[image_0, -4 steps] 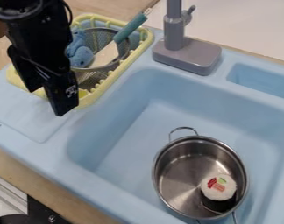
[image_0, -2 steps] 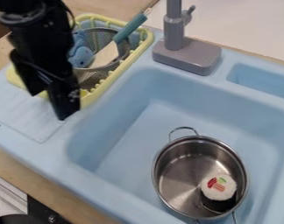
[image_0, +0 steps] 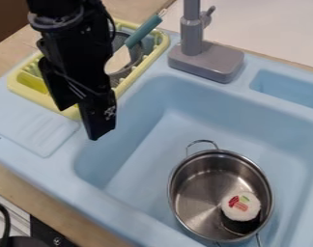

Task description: Move the silver pot to the top of the sink at the right side of the yellow dish drainer

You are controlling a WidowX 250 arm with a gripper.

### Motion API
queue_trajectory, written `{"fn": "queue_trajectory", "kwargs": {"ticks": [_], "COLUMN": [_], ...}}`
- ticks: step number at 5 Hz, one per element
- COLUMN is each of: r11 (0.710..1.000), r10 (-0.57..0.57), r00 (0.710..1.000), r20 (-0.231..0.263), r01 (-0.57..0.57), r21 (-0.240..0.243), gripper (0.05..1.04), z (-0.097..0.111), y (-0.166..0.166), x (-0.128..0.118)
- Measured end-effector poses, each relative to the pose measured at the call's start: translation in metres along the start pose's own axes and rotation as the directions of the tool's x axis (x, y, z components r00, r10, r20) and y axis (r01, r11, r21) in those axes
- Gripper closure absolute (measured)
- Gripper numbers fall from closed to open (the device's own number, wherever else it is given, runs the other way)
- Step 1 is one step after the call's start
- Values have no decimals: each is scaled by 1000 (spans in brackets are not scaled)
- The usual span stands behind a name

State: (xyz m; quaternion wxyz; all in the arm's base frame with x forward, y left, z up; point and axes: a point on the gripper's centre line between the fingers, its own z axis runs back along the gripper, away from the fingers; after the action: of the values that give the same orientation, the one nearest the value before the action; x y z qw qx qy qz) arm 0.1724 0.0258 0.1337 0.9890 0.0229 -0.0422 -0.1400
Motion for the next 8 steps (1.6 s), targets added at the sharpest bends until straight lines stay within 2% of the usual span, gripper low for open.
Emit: {"fn": "queue_trajectory", "kwargs": {"ticks": [2,3,4,5,6,7,8], "r11": [993,990,994,996,991,991,994], "r10": [-120,-140,-97,-25,38,42,68], "r00": [993,989,994,999,999,999,998], "r20": [-21,-44,-51,-30,-18,-24,-12], "r01": [120,139,94,23,-40,-45,-69], "r21": [-10,-25,-52,-81,-130,-128,-85], "gripper": [84,84,84,84,84,88,130], "z": [-9,-23,-34,-36,-46,-63,-79], "y": [-42,-58,-69,-77,-82,-87,-92], "x": [18,27,34,38,35,38,29]}}
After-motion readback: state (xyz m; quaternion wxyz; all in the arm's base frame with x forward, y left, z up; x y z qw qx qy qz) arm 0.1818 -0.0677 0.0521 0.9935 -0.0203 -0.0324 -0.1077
